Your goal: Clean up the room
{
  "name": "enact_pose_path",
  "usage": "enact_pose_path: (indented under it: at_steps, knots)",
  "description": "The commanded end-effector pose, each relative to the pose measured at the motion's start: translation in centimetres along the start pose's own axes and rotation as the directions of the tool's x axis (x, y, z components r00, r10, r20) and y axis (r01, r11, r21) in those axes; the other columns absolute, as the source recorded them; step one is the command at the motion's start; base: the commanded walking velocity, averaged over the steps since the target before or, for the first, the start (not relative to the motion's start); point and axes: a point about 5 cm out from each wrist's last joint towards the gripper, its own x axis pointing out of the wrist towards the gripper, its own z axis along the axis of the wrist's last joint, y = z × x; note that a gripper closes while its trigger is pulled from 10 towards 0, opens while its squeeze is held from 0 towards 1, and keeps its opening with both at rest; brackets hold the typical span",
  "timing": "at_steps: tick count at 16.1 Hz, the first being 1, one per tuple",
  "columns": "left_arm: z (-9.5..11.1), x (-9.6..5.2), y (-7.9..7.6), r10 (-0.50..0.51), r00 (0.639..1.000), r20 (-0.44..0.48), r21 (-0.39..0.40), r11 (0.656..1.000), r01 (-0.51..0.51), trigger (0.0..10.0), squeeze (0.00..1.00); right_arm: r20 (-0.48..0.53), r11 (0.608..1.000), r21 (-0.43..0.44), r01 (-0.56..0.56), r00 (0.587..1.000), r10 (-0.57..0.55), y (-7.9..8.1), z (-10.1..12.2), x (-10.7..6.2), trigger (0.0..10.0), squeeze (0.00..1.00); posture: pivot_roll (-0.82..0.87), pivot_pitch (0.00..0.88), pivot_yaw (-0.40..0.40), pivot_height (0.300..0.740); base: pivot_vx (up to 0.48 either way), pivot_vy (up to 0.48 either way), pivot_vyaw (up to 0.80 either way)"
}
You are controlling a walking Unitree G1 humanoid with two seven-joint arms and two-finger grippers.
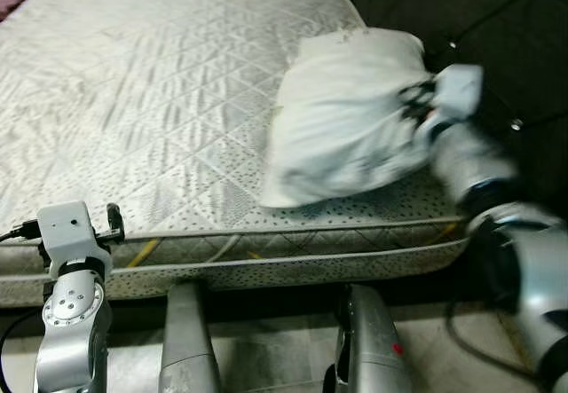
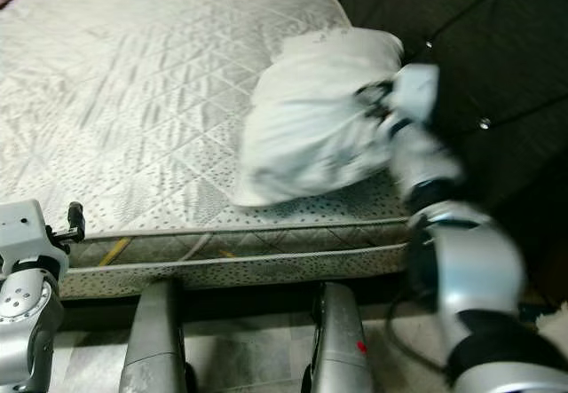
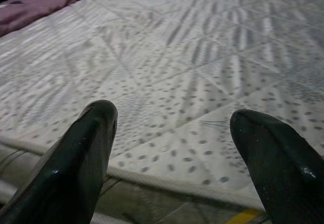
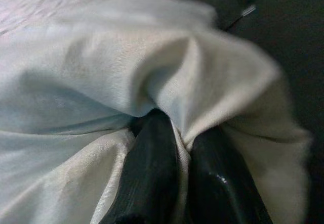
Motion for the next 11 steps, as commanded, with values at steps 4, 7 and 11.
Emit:
enact_pose_path:
  at_steps: [4,7,11]
  knots:
    - [0.5,0.5,-0.1,0.003,1.0,0.019,0.004,1.0,-0.003,10.0,0.0,0.179,0.982,-0.094,0.165,0.973,-0.146,-4.3,6.5,-0.8,0.0,0.0,0.02,0.0,-0.019,0.512,0.0,0.0,0.0]
    - [0.5,0.7,-0.2,0.008,1.0,0.024,0.007,1.0,-0.008,10.0,0.0,0.181,0.977,-0.088,0.195,0.967,-0.177,-5.5,6.3,-1.2,0.0,0.0,0.01,0.0,-0.02,0.512,0.0,0.0,0.0]
    - [0.3,0.5,-0.6,0.01,1.0,0.018,0.007,1.0,-0.011,10.0,0.0,0.049,0.986,-0.091,0.14,0.99,-0.136,-3.7,0.6,-0.7,0.0,0.0,0.02,0.0,-0.015,0.512,0.0,0.0,0.0]
